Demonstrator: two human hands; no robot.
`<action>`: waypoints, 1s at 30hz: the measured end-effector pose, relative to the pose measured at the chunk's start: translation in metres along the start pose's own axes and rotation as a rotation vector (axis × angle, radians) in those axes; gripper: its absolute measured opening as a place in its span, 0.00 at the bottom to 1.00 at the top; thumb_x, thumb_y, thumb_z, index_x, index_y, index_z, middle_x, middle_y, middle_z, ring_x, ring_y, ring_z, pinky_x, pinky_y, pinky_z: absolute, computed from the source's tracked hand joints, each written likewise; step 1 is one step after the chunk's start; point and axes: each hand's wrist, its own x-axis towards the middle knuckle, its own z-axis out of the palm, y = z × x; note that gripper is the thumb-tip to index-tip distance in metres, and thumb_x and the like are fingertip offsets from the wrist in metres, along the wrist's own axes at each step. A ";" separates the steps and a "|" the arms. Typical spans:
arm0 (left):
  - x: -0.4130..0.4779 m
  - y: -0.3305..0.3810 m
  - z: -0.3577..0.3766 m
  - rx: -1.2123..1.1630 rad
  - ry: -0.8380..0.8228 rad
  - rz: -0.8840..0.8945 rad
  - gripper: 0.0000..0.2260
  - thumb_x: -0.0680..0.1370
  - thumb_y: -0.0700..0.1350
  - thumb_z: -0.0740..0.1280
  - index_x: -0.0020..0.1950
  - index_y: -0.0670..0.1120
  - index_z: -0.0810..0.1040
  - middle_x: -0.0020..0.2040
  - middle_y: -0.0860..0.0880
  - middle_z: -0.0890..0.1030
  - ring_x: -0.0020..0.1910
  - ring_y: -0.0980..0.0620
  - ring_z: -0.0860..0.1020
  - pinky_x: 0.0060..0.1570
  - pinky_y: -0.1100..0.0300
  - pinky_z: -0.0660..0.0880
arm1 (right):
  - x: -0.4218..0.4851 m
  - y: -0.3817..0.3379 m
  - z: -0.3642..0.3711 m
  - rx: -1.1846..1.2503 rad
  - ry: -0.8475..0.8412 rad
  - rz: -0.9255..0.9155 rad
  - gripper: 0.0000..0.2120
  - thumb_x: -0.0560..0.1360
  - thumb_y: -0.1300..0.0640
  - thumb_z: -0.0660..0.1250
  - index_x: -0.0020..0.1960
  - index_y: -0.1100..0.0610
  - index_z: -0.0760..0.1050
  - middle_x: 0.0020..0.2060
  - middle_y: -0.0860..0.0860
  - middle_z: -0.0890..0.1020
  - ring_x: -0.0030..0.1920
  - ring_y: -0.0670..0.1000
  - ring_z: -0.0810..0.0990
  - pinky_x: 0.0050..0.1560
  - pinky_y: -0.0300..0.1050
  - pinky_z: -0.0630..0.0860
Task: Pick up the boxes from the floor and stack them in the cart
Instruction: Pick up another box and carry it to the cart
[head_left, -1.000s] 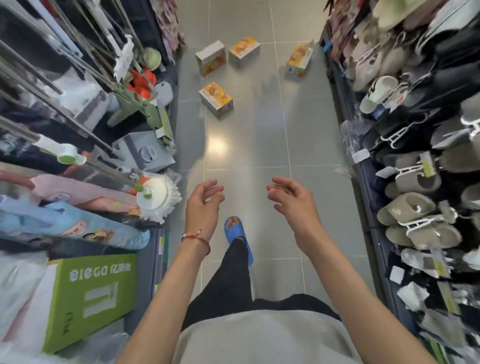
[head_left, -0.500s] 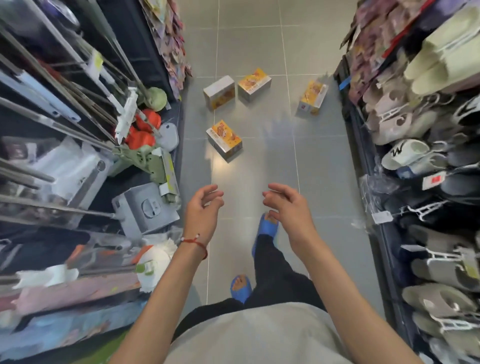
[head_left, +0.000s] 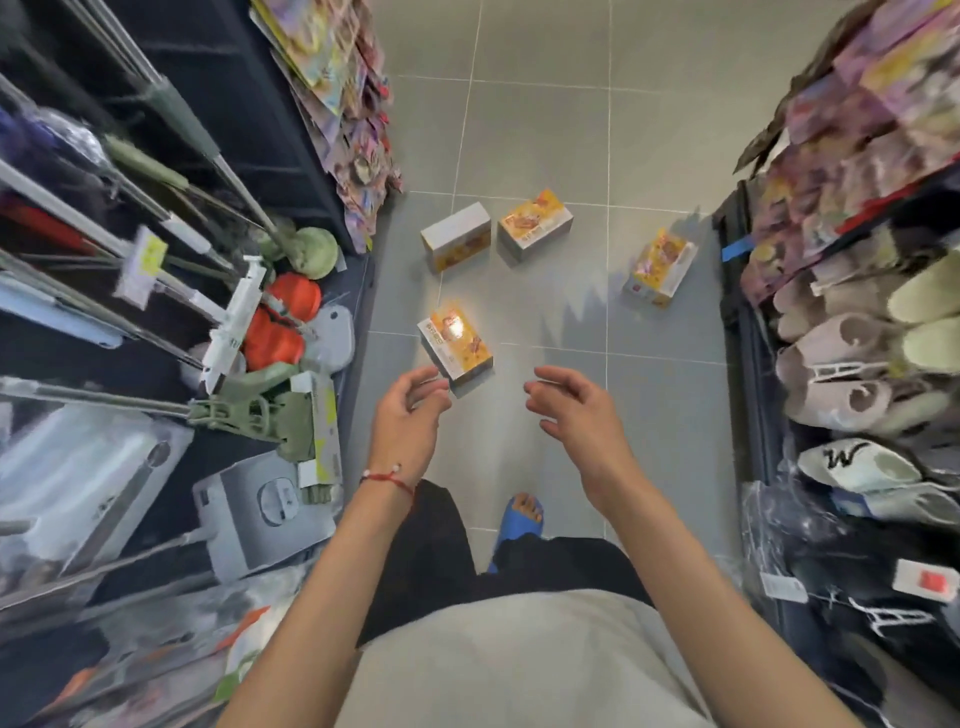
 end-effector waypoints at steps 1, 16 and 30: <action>0.014 0.008 0.002 -0.004 -0.001 -0.010 0.11 0.80 0.37 0.65 0.57 0.52 0.77 0.55 0.52 0.83 0.59 0.47 0.80 0.58 0.56 0.74 | 0.014 -0.009 0.001 0.006 0.006 0.008 0.12 0.81 0.58 0.68 0.64 0.52 0.79 0.57 0.52 0.85 0.59 0.51 0.83 0.62 0.47 0.77; 0.303 0.091 0.014 0.145 -0.149 -0.182 0.06 0.82 0.39 0.64 0.58 0.46 0.75 0.47 0.51 0.81 0.43 0.55 0.79 0.36 0.69 0.75 | 0.227 -0.093 0.096 0.216 0.274 0.246 0.14 0.81 0.58 0.68 0.67 0.53 0.78 0.54 0.50 0.84 0.53 0.47 0.83 0.58 0.45 0.76; 0.486 -0.011 0.054 0.451 -0.183 -0.367 0.07 0.80 0.40 0.67 0.58 0.47 0.77 0.46 0.50 0.80 0.42 0.54 0.79 0.43 0.64 0.75 | 0.388 -0.017 0.126 0.446 0.486 0.444 0.08 0.81 0.62 0.65 0.56 0.51 0.79 0.52 0.53 0.85 0.51 0.50 0.84 0.60 0.46 0.79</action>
